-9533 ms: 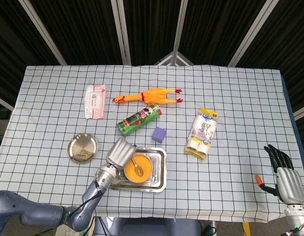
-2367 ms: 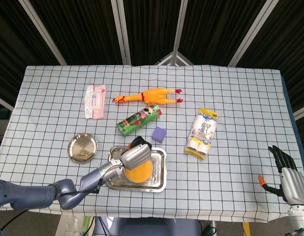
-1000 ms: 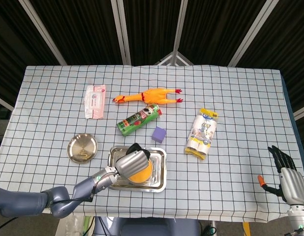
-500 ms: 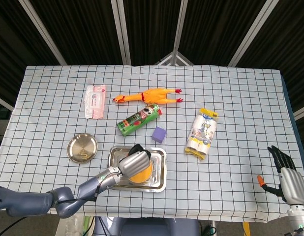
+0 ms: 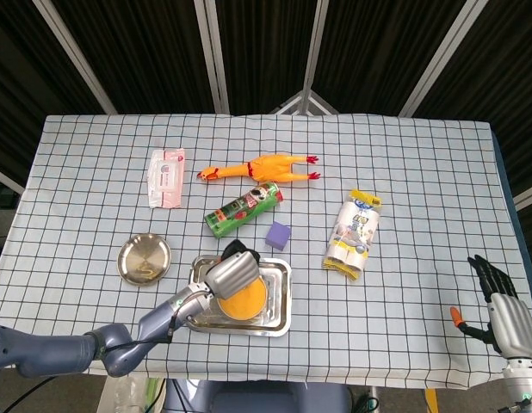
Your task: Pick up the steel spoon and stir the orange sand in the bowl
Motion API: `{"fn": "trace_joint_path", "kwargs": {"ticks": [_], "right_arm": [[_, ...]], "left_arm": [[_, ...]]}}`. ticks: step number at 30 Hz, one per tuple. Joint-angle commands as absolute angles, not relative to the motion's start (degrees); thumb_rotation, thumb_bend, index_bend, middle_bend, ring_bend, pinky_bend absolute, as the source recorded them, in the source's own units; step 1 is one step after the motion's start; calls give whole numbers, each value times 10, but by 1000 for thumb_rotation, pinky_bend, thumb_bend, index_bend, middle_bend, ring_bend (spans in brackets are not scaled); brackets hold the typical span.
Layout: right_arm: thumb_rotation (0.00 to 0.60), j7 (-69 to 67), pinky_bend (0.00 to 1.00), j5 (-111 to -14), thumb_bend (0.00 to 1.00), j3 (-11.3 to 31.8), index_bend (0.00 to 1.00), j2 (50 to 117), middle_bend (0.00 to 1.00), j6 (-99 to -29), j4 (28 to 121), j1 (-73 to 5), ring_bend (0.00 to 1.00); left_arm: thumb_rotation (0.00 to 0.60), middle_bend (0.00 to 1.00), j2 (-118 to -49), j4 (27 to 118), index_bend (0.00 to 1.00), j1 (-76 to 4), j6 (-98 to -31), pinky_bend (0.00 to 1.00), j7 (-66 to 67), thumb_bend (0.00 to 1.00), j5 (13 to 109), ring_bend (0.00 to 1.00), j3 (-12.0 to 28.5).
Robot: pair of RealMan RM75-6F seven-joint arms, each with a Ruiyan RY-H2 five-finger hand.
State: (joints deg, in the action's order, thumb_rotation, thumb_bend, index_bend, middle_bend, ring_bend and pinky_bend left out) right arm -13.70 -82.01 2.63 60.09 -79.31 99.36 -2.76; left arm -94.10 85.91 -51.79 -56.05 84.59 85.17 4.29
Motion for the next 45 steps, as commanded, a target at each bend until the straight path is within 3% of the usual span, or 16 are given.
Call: {"fn": "trace_joint_path", "kwargs": {"ticks": [1,19,32,45], "right_arm": [[600,-137,0,-820,404,26,0,601,0,-793,994,-27,0],[600,-136,0,-819,404,26,0,601,0,-793,995,-27,0],[600,-140,0,-815,404,26,0,597,0,-786,999,-29,0],[600,-141,0,-815,405,25,0,596,0,-784,1002,-29,0]], "left_arm": [[600,1000,-934,865,826,-519,-565,1000,824,723,862,1000,41],[600,1000,-921,885,825,-519,-563,1000,763,722,900,1000,24],[600,1000,-956,869,827,-513,-548,1000,819,723,853,1000,36],[600,1000,-946,866,832,-508,-559,1000,854,723,816,1000,47]]}}
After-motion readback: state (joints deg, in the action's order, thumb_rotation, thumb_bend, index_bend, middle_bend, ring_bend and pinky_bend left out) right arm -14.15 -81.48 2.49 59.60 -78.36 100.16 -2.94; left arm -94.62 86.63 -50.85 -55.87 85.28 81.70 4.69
